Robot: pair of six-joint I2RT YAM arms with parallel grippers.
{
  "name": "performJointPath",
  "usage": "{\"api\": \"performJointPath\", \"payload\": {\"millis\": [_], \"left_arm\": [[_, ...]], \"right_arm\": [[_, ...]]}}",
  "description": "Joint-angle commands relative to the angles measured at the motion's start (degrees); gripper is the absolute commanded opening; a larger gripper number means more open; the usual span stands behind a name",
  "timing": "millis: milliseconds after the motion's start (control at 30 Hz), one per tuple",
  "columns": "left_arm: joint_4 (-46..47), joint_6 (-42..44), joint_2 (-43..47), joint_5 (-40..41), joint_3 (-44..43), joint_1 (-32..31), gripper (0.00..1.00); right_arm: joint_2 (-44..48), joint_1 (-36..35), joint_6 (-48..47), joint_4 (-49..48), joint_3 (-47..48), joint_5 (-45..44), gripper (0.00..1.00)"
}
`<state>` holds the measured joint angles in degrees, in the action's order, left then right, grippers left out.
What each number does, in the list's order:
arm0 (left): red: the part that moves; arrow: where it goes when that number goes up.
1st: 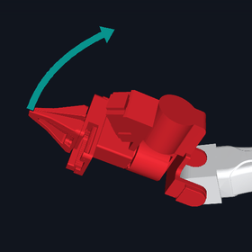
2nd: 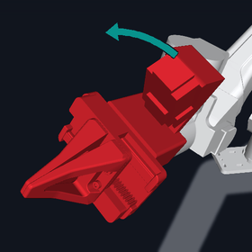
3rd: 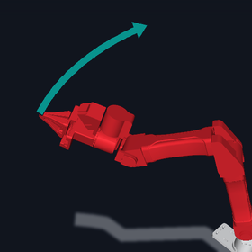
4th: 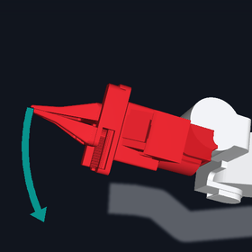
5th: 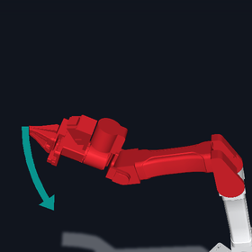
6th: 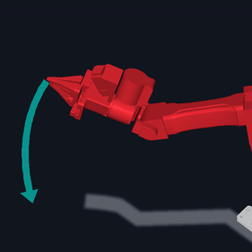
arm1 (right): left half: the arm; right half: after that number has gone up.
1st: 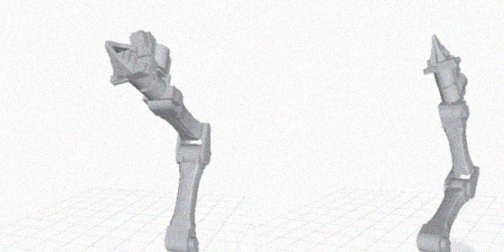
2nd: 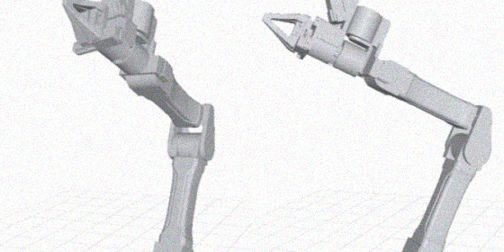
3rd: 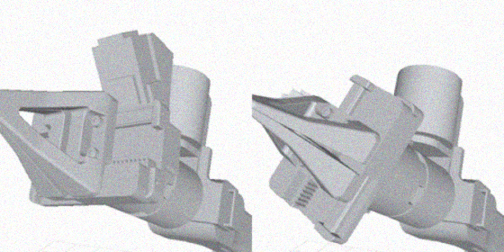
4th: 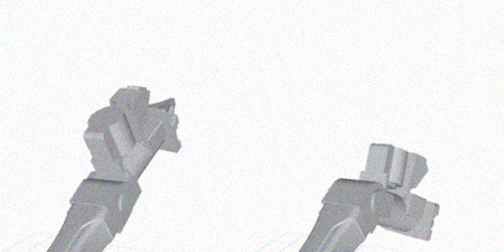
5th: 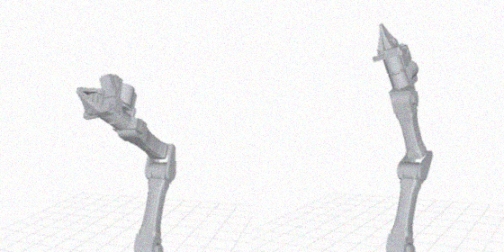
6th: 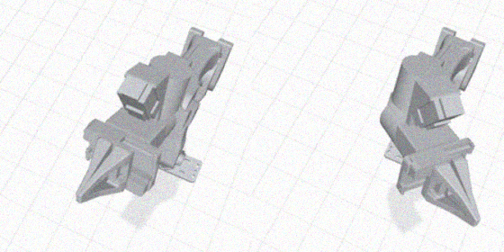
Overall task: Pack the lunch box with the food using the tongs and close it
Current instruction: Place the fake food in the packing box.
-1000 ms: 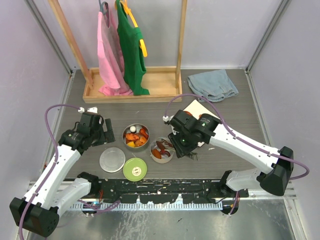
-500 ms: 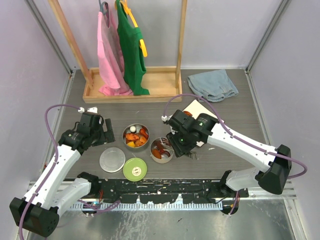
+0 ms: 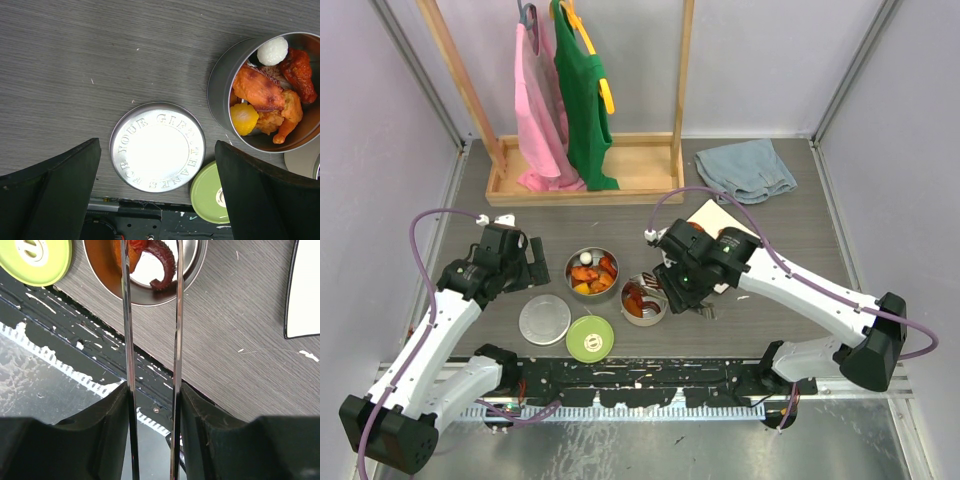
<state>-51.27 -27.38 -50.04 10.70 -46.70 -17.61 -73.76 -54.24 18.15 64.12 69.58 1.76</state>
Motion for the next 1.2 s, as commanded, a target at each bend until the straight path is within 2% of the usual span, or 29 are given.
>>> {"api": "performJointPath", "payload": {"millis": [0,267,700,1000,1167], "left_arm": [[0.8,0.4,0.1,0.8,-0.8,0.2,0.98],[0.8,0.4,-0.3,0.7,-0.9,0.2,0.98],[0.7,0.4,-0.4,0.8,-0.9,0.2,0.98],[0.8,0.4,-0.5,0.8,-0.9,0.2,0.98],[0.7,0.3,-0.5,0.8,-0.9,0.2,0.98]], "right_arm": [[0.8,-0.3,-0.1,-1.8,0.7,2.8,0.45],[-0.8,-1.3,-0.7,0.3,-1.2,3.5,0.45],[-1.7,-2.0,0.1,10.7,8.3,-10.8,0.39],[0.5,-2.3,0.5,8.0,9.8,-9.4,0.4],[4.3,-2.3,2.0,6.2,10.6,-15.8,0.43]]}}
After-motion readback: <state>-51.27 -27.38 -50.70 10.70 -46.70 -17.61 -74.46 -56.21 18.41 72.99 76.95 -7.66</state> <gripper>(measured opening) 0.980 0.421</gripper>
